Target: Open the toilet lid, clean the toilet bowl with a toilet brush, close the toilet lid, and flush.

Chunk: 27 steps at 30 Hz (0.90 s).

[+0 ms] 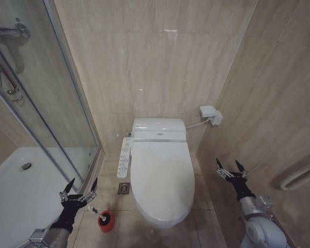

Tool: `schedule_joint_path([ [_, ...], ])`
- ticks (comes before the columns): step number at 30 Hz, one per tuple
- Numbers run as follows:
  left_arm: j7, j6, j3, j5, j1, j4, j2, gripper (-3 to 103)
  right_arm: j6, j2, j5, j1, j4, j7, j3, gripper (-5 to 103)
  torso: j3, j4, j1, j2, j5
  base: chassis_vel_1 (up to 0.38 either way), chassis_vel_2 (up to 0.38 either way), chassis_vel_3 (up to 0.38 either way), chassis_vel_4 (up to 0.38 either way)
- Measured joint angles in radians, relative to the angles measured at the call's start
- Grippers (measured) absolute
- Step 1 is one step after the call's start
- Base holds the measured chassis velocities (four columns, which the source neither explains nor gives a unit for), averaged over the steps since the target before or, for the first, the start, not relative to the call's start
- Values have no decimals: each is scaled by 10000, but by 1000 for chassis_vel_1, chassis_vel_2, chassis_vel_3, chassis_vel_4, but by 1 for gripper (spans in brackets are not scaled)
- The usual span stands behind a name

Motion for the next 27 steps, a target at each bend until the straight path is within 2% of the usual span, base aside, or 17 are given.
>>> schedule_joint_path([
  [17, 0, 9, 2, -1, -40, 22, 17, 100, 0, 0, 0, 0, -1, 0, 0, 100, 0, 1, 0, 0, 0, 0, 0, 0, 0],
  [20, 1, 243, 63, -11, -572, 450, 303, 100, 0, 0, 0, 1, 0, 0, 0, 100, 0, 3, -1, 0, 1, 0, 0, 0, 0],
  [21, 3, 529, 131, -33, -1210, 953, 635, 100, 0, 0, 0, 1, -1, 1, 0, 100, 0, 0, 0, 0, -5, 0, 0, 0, 0],
  [22, 3, 529, 131, -33, -1210, 953, 635, 100, 0, 0, 0, 1, -1, 1, 0, 100, 0, 0, 0, 0, -5, 0, 0, 0, 0],
  [24, 9, 942, 232, -74, -2129, 1686, 1124, 100, 0, 0, 0, 1, 0, 0, 0, 100, 1, -2, 1, 0, -4, 0, 0, 0, 0],
  [27, 12, 1235, 300, -102, -2781, 2207, 1471, 100, 0, 0, -1, 1, 0, 0, -1, 100, 1, -3, 2, -1, -5, 0, 0, 0, 0],
])
